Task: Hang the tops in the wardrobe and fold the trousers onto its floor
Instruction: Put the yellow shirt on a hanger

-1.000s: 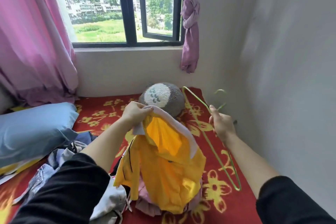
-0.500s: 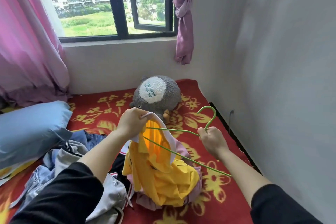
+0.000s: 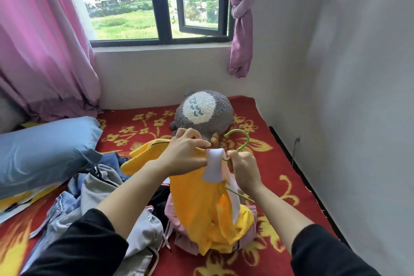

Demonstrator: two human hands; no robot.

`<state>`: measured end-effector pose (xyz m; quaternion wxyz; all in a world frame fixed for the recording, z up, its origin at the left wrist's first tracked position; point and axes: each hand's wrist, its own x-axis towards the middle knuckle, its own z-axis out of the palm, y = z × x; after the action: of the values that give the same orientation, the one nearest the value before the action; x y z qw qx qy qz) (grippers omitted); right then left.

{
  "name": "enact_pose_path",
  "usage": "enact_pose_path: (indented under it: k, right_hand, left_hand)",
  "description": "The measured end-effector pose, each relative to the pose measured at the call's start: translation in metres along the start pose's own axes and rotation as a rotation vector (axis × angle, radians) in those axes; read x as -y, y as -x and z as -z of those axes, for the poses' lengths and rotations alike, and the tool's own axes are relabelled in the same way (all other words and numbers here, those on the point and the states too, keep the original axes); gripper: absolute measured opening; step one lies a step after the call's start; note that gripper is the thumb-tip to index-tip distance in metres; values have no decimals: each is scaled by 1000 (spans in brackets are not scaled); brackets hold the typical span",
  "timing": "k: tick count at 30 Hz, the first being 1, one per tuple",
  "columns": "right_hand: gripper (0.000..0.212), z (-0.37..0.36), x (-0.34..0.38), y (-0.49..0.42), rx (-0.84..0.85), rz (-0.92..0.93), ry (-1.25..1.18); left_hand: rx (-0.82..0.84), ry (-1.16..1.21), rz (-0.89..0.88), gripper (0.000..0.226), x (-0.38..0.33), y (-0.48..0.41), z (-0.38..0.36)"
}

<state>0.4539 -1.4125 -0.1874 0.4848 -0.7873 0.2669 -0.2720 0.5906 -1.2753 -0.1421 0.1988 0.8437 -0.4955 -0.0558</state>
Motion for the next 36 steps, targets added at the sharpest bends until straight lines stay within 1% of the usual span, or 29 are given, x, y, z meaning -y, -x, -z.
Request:
enact_pose_path:
  k: [1,2,3,4,5,6,7,9,10,11,13,14,15,16,17,18,19,21,23,25,28,29,31,33,35,36]
  right_hand:
    - [48,-3,2,1,21,6,-26]
    - [46,-4,4,2,61,10,-50]
    - [41,-6,6,3,135,9,-99]
    - [34,-6,8,3,243,-30,-178]
    - [28,-4,11,1,369,-110,-280]
    - [24,-1,13,-1,459,-194,-335]
    - [21,4,12,-3,497,-248,-343]
    - [19,13,1,-10,465,-263,-199]
    - [18,17,-7,-12,466,-253,-61]
    - [22,18,-15,-12,508,-245,88]
    - [50,15,-28,-7,626,-237,313]
    - [60,11,-33,-4,669,-209,400]
    - [61,7,-37,-2,710,-162,482]
    - [52,2,-39,0,749,-131,535]
    - [37,-1,-40,2,774,-137,553]
    - [22,-1,-39,4,766,-177,517]
    - [15,1,-38,5,742,-209,451]
    - [29,9,-40,4,638,-201,400]
    - [25,20,-45,3,513,-154,511]
    - [18,31,-53,3,405,-161,581]
    - [19,53,-69,3,351,-249,611]
    - [20,60,-73,3,312,-303,569]
    - [20,67,-77,4,205,-434,331]
    - [27,62,-75,5,91,-569,44]
    - [29,52,-64,8,-13,-689,-211]
    - [28,49,-59,8,-55,-724,-295]
  left_hand:
    - [21,-122,-13,32,1,0,-3]
    - [49,-162,-2,15,0,0,-5]
    - [71,-144,7,9,-1,1,-7]
    - [76,-105,16,19,-1,3,-9]
    - [80,-68,30,22,1,3,-9]
    - [76,-51,39,22,4,4,-7]
    - [78,-61,22,24,8,6,-5]
    - [63,-94,-26,35,15,8,-3]
    - [53,-103,-43,34,15,10,-2]
    - [39,-88,-72,30,15,10,-1]
    - [15,-9,-137,28,11,11,3]
    - [6,22,-171,27,7,11,6]
    - [-6,45,-216,27,2,11,9]
    - [-11,57,-258,26,-2,11,12]
    - [-17,61,-289,26,-5,11,15]
    - [-23,56,-309,26,-8,11,19]
    - [-35,45,-323,25,-9,11,22]
    - [-64,7,-323,23,-3,12,28]
    - [-77,-5,-283,23,6,15,31]
    - [-75,22,-215,22,17,18,31]
    - [-150,110,-68,22,37,24,29]
    - [-177,138,-13,20,44,26,27]
    - [-195,171,90,19,55,30,21]
    - [-203,208,171,21,58,32,11]
    - [-216,253,209,26,54,32,2]
    - [-219,264,207,29,50,33,-1]
